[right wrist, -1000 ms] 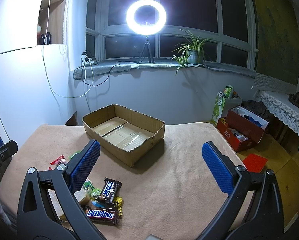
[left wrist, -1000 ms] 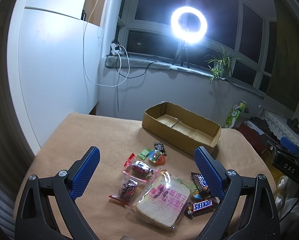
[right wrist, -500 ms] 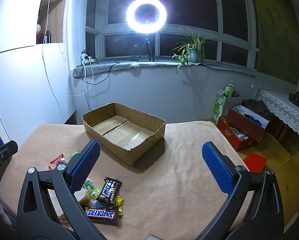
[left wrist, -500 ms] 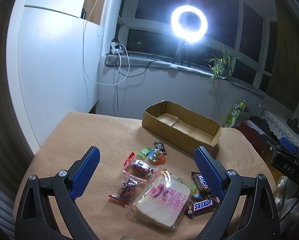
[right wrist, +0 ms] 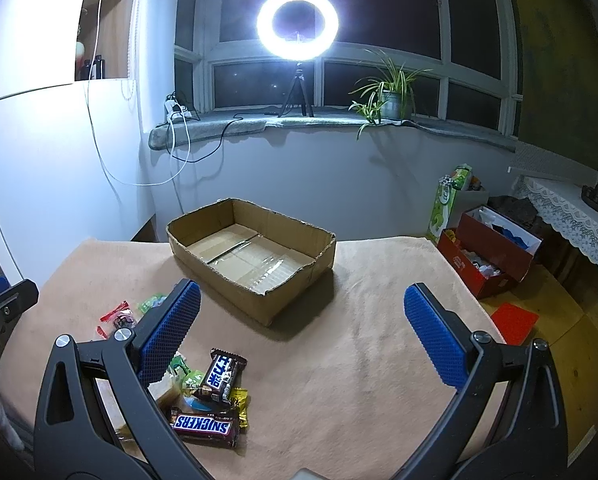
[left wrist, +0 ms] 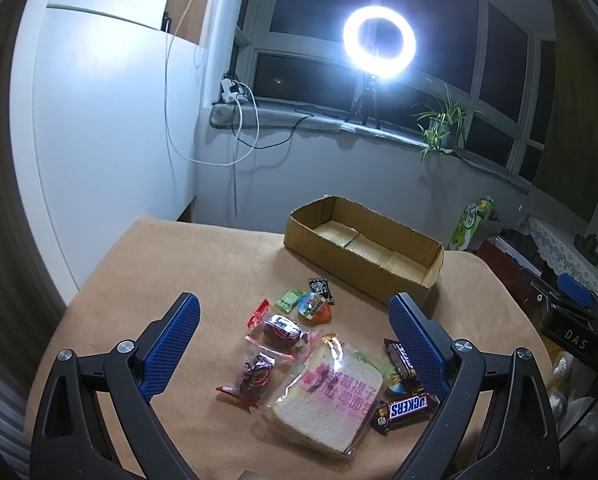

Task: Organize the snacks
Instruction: 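Lower the right gripper onto the bagged bread loaf and close, then carry the bread loaf with the right gripper into the cardboard box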

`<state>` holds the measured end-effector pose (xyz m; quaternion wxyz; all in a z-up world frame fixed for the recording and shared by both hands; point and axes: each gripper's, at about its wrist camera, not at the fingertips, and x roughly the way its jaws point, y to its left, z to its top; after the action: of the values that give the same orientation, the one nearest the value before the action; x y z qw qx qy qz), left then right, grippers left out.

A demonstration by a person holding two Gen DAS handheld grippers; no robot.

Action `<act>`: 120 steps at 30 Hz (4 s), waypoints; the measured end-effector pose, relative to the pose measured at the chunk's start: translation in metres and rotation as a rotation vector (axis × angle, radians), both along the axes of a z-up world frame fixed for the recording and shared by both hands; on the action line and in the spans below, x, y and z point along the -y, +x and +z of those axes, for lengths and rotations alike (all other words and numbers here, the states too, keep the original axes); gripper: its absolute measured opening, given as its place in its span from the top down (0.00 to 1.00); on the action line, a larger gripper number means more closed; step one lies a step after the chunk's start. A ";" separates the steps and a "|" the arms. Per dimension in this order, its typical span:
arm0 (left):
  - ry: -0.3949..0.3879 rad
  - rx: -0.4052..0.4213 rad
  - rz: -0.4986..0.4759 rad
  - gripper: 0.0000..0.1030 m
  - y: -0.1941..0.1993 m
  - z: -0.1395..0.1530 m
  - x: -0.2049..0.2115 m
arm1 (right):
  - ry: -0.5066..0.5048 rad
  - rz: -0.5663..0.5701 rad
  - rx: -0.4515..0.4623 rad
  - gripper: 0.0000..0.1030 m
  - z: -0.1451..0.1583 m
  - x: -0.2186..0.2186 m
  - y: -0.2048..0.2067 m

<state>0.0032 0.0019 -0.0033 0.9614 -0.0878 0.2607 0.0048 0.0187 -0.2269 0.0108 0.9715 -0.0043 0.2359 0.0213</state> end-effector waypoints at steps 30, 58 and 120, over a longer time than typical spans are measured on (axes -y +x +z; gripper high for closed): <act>-0.306 -0.290 -0.080 0.08 -0.013 -0.073 -0.028 | 0.286 0.512 -0.387 0.00 -0.054 -0.035 0.042; -0.414 -0.434 -0.167 0.37 -0.005 -0.114 -0.010 | 0.044 0.810 -0.695 0.33 -0.108 -0.122 0.091; -0.202 -0.225 -0.317 0.40 0.173 -0.034 0.061 | 0.173 0.543 -0.516 0.40 -0.030 -0.024 0.222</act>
<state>0.1760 -0.0591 -0.0377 0.9014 -0.1405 0.3760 -0.1626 0.2403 -0.2031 -0.0194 0.8360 0.0209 0.4603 0.2980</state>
